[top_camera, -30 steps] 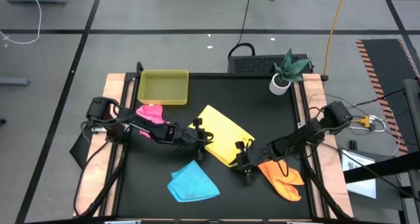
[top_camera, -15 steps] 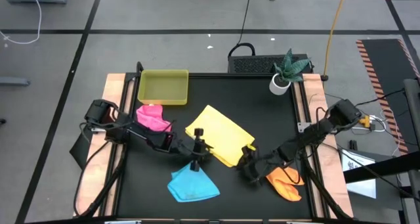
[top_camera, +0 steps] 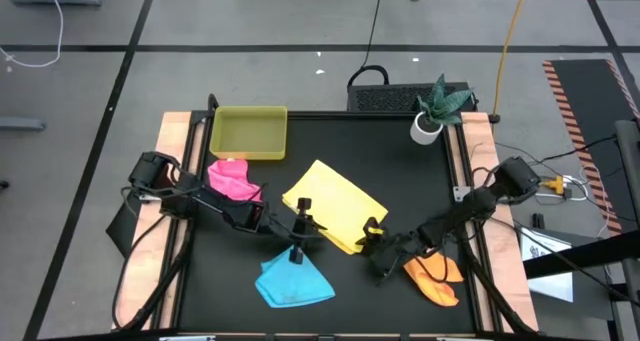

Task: Fold microfiber towels
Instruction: Fold the yellow microfiber cloth

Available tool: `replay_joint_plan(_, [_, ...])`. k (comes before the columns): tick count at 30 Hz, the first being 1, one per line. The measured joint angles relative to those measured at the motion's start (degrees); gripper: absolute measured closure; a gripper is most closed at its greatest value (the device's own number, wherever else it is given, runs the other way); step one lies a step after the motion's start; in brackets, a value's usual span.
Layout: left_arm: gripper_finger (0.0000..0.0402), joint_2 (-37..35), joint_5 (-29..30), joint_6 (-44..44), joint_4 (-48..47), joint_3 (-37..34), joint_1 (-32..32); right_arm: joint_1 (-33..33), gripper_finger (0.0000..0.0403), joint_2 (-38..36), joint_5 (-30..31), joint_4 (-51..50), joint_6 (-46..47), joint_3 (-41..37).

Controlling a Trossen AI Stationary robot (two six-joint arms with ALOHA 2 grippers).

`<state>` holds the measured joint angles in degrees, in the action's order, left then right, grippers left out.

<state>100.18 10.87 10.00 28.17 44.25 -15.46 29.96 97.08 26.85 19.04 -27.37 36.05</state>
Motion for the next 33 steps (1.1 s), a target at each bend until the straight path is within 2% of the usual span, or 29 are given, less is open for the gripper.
replay_joint_plan(8, [0.0287,0.0,-0.82,0.88,0.45,0.0,-0.02,-3.88,0.0286,0.26,4.12,3.51,-2.72,-0.11])
replay_joint_plan(17, [0.0286,0.0,-0.76,1.77,0.43,0.0,-0.02,-5.66,0.0313,-1.96,4.41,5.98,3.74,-0.17])
replay_joint_plan(22, [0.0286,0.0,-0.56,1.83,0.42,0.0,-0.02,-5.03,0.0323,-5.7,0.04,5.25,8.58,-0.17])
replay_joint_plan(26, [0.0286,0.01,-0.52,1.78,0.41,0.0,-0.02,-5.37,0.0325,-7.36,1.4,4.38,12.73,-0.17])
replay_joint_plan(33, [0.0286,5.56,-0.4,2.42,6.17,0.08,-0.16,-5.51,0.0325,-7.47,1.66,3.77,16.88,-0.17])
